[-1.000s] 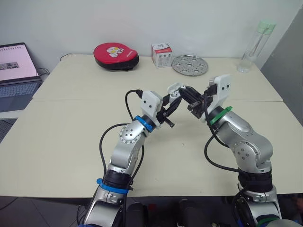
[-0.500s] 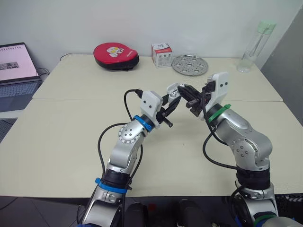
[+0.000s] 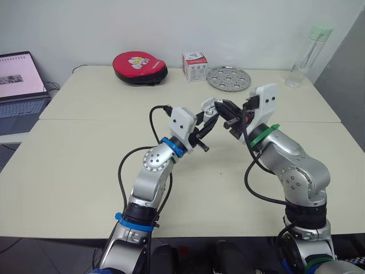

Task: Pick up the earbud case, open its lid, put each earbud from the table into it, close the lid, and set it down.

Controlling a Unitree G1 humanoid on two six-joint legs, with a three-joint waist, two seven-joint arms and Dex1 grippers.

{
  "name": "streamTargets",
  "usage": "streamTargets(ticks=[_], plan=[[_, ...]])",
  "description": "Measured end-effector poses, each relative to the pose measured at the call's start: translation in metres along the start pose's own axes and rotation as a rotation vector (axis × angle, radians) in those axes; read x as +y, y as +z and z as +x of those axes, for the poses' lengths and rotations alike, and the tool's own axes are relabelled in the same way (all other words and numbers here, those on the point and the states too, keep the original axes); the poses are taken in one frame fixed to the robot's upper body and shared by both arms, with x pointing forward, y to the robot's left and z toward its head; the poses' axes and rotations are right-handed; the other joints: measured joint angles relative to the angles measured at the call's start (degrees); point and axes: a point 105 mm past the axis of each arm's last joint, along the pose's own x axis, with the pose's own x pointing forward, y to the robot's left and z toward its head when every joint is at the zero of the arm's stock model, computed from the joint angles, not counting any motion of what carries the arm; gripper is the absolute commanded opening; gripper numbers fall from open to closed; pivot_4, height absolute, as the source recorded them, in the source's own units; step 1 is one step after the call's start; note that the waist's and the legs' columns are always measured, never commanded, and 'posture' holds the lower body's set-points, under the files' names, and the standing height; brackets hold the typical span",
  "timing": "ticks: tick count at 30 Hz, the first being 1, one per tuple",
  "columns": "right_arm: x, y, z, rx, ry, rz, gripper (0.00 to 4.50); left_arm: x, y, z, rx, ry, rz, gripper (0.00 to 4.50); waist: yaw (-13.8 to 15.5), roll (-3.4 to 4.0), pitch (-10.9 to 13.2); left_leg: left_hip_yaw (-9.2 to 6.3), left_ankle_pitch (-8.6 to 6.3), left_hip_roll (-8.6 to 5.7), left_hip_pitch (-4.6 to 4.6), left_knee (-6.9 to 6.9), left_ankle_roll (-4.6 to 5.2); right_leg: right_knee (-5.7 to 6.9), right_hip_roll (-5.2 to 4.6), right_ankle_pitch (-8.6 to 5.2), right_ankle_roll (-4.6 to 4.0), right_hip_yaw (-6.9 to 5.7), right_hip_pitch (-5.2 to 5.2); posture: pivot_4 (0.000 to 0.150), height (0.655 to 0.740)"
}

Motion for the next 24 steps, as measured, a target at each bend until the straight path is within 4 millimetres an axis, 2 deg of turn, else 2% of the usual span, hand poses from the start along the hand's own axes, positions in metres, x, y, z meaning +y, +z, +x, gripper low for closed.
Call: streamTargets(ticks=[3, 9, 15, 20, 24], plan=[[0.000, 0.000, 0.000, -0.001, -0.005, -0.002, 1.80, -0.001, 0.002, 0.000, -0.011, -0.005, 0.004, 0.77, 0.0, 0.00, 0.0, 0.00, 0.00, 0.00, -0.01, 0.00, 0.00, -0.01, 0.00, 0.00, 0.00, 0.00, -0.02, 0.150, 0.7400], [0.000, 0.001, 0.000, -0.011, -0.009, 0.017, 1.80, -0.001, 0.003, 0.000, -0.017, -0.007, 0.003, 0.77, 0.0, 0.00, 0.0, -0.01, 0.00, 0.00, -0.01, -0.01, 0.00, 0.00, 0.00, 0.00, 0.00, -0.01, -0.02, 0.150, 0.7400], [-0.003, 0.007, -0.001, -0.064, -0.011, 0.156, 1.80, -0.003, 0.002, 0.000, -0.016, -0.025, 0.001, 0.77, 0.0, 0.00, 0.0, 0.00, 0.00, 0.00, -0.02, 0.00, 0.00, 0.00, 0.00, 0.00, 0.00, 0.00, -0.02, 0.150, 0.7400], [-0.014, 0.019, -0.001, -0.115, -0.033, 0.207, 1.80, 0.000, -0.006, -0.001, 0.011, -0.016, -0.011, 0.77, 0.0, 0.00, 0.0, 0.00, 0.00, 0.00, -0.01, 0.00, 0.00, 0.01, 0.00, 0.00, 0.00, 0.00, -0.02, 0.150, 0.7400], [-0.024, 0.037, -0.002, -0.189, -0.047, 0.218, 1.80, 0.014, -0.008, -0.007, 0.024, 0.034, -0.009, 0.77, -0.1, 0.00, 0.0, 0.00, 0.00, 0.01, -0.01, -0.02, 0.00, 0.01, 0.01, 0.00, -0.01, -0.01, -0.03, 0.150, 0.7400]])
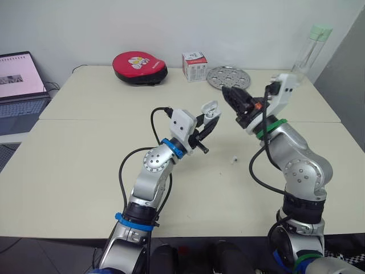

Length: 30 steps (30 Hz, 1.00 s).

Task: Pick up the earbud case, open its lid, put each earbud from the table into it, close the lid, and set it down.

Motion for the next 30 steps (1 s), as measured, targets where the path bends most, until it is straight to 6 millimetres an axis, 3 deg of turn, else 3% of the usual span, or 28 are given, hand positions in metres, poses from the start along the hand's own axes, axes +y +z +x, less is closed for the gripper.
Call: streamTargets(ticks=[4, 9, 14, 21, 26, 30], plan=[[-0.013, 0.014, -0.001, -0.024, -0.029, -0.045, 1.80, 0.029, -0.008, -0.016, 0.047, 0.080, 0.021, 0.77, 0.0, 0.00, 0.0, 0.00, 0.00, 0.00, 0.00, -0.01, 0.00, 0.00, 0.00, 0.00, 0.00, 0.00, -0.01, 0.150, 0.7400], [-0.042, -0.002, -0.014, 0.101, -0.086, -0.188, 1.80, 0.054, -0.009, -0.035, 0.084, 0.144, 0.058, 0.77, 0.1, 0.00, 0.0, 0.03, -0.01, -0.02, -0.03, -0.02, 0.02, -0.07, -0.04, 0.00, -0.01, 0.00, -0.01, 0.150, 0.7400], [-0.070, -0.035, -0.044, 0.338, -0.070, -0.316, 1.80, 0.054, -0.017, -0.045, 0.120, 0.123, 0.061, 0.77, 0.2, -0.01, 0.0, 0.07, -0.04, -0.05, -0.06, -0.02, 0.07, -0.11, -0.08, 0.02, -0.05, 0.03, -0.02, 0.150, 0.7400], [-0.087, -0.055, -0.089, 0.579, 0.062, -0.436, 1.80, 0.049, -0.014, -0.053, 0.116, 0.115, 0.050, 0.77, 0.0, -0.04, 0.0, 0.07, -0.05, -0.01, -0.01, -0.02, 0.07, -0.09, -0.04, -0.03, 0.04, 0.04, -0.02, 0.150, 0.7400], [-0.099, -0.057, -0.096, 0.638, 0.096, -0.470, 1.80, 0.049, -0.016, -0.057, 0.124, 0.117, 0.042, 0.77, 0.0, -0.05, 0.0, 0.09, -0.04, 0.00, 0.05, 0.00, 0.07, -0.04, -0.01, -0.02, 0.04, 0.05, 0.01, 0.150, 0.7400], [-0.094, -0.066, -0.090, 0.613, 0.113, -0.448, 1.80, 0.049, -0.016, -0.057, 0.123, 0.119, 0.045, 0.77, 0.1, -0.05, 0.0, 0.07, -0.05, 0.00, 0.01, -0.02, 0.07, -0.07, -0.01, -0.03, 0.04, 0.05, 0.00, 0.150, 0.7400]])
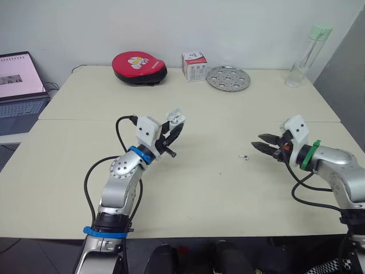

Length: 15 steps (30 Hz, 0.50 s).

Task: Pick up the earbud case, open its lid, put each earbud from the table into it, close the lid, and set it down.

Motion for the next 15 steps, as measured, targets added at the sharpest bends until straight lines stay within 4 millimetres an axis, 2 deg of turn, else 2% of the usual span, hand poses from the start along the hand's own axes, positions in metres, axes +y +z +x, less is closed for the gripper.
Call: streamTargets(ticks=[3, 6, 7, 10, 13, 15], plan=[[0.008, -0.004, 0.006, -0.029, 0.013, 0.025, 1.25, -0.001, 0.004, -0.001, -0.011, 0.000, 0.007, 0.77, 0.1, 0.00, 0.0, 0.01, 0.00, -0.02, -0.03, 0.00, 0.00, -0.03, -0.04, 0.00, 0.00, 0.01, -0.01, 0.150, 0.7400], [0.014, -0.009, 0.008, -0.021, 0.019, 0.006, 0.18, -0.002, 0.002, -0.004, -0.005, 0.003, 0.004, 0.77, 0.1, 0.00, 0.0, 0.01, 0.00, -0.03, -0.03, 0.01, 0.00, -0.03, -0.05, 0.00, 0.00, 0.01, 0.00, 0.150, 0.7400], [0.015, -0.011, 0.009, -0.011, 0.022, -0.007, 0.03, -0.002, 0.000, -0.005, 0.004, 0.005, 0.000, 0.77, 0.1, 0.00, 0.0, 0.02, 0.00, -0.03, -0.02, 0.01, 0.00, -0.02, -0.05, 0.00, 0.01, 0.01, 0.00, 0.150, 0.7400], [0.017, -0.014, 0.011, 0.003, 0.029, -0.041, 0.03, -0.002, -0.002, -0.006, 0.015, 0.007, -0.006, 0.77, 0.1, 0.00, 0.0, 0.00, 0.00, -0.02, 0.02, 0.02, 0.00, 0.03, -0.04, 0.00, 0.00, -0.01, 0.00, 0.150, 0.7400], [0.017, -0.018, 0.015, -0.005, 0.014, -0.019, 0.60, -0.002, -0.002, -0.006, 0.016, 0.006, -0.005, 0.77, 0.1, 0.00, 0.0, 0.01, 0.01, -0.01, 0.04, 0.02, 0.00, 0.04, -0.03, 0.00, 0.00, -0.01, 0.01, 0.150, 0.7400], [0.018, -0.022, 0.018, -0.011, 0.007, 0.013, 1.31, -0.002, -0.002, -0.006, 0.015, 0.004, -0.004, 0.77, 0.1, 0.00, 0.0, 0.01, 0.00, -0.01, 0.03, 0.02, 0.00, 0.04, -0.03, 0.00, 0.00, 0.00, 0.01, 0.150, 0.7400]])
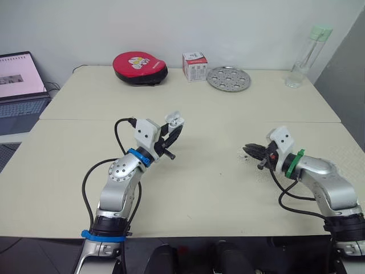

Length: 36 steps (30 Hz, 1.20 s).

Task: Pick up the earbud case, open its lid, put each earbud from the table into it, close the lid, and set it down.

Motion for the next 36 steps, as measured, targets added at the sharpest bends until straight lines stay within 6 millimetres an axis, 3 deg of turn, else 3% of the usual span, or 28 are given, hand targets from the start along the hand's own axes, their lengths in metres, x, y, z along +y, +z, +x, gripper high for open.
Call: streamTargets(ticks=[3, 14, 19, 22, 26, 32, 36], plan=[[-0.001, -0.002, 0.000, 0.004, -0.009, -0.002, 2.31, 0.000, 0.000, 0.000, 0.001, -0.002, 0.001, 0.77, 0.0, 0.00, 0.0, 0.00, 0.00, -0.01, -0.02, 0.00, 0.00, -0.02, -0.01, 0.00, 0.00, 0.00, 0.00, 0.150, 0.7400], [-0.008, -0.045, 0.007, 0.102, -0.054, 0.027, 2.31, -0.001, 0.002, 0.002, -0.003, -0.011, 0.005, 0.77, 0.0, 0.00, 0.0, 0.01, 0.00, -0.01, 0.01, 0.01, 0.00, 0.02, 0.01, 0.00, -0.01, 0.01, 0.00, 0.150, 0.7400], [-0.008, -0.051, 0.012, 0.097, -0.064, 0.045, 2.31, -0.003, 0.003, 0.003, -0.007, -0.015, 0.004, 0.77, -0.1, 0.01, 0.0, 0.03, 0.00, -0.01, 0.01, 0.02, 0.00, 0.02, 0.00, 0.01, -0.01, 0.03, 0.00, 0.150, 0.7400], [-0.009, -0.052, 0.014, 0.090, -0.074, 0.051, 1.71, -0.006, 0.002, 0.005, -0.004, -0.026, 0.000, 0.77, 0.0, 0.00, 0.0, 0.02, 0.00, -0.01, 0.04, 0.02, 0.00, 0.03, 0.00, 0.01, -0.01, 0.03, 0.03, 0.150, 0.7400], [-0.010, -0.052, 0.014, 0.084, -0.090, 0.058, 0.34, -0.007, 0.006, 0.005, -0.013, -0.031, 0.007, 0.77, 0.0, 0.01, 0.0, 0.02, 0.00, -0.01, 0.04, 0.03, 0.00, 0.05, 0.00, 0.01, -0.01, 0.03, 0.05, 0.150, 0.7400], [-0.011, -0.057, -0.002, 0.068, -0.159, 0.125, 0.23, -0.009, 0.006, 0.006, -0.013, -0.032, 0.001, 0.77, 0.1, 0.01, 0.0, 0.00, 0.00, -0.01, 0.02, 0.03, 0.00, 0.03, -0.01, 0.01, -0.01, 0.02, 0.06, 0.150, 0.7400], [-0.016, -0.057, -0.029, 0.068, -0.283, 0.148, 0.23, -0.009, 0.006, 0.006, -0.013, -0.034, 0.000, 0.77, 0.1, 0.02, 0.0, 0.00, 0.00, -0.01, 0.02, 0.02, -0.01, 0.03, -0.02, 0.00, 0.00, 0.02, 0.06, 0.150, 0.7400]])
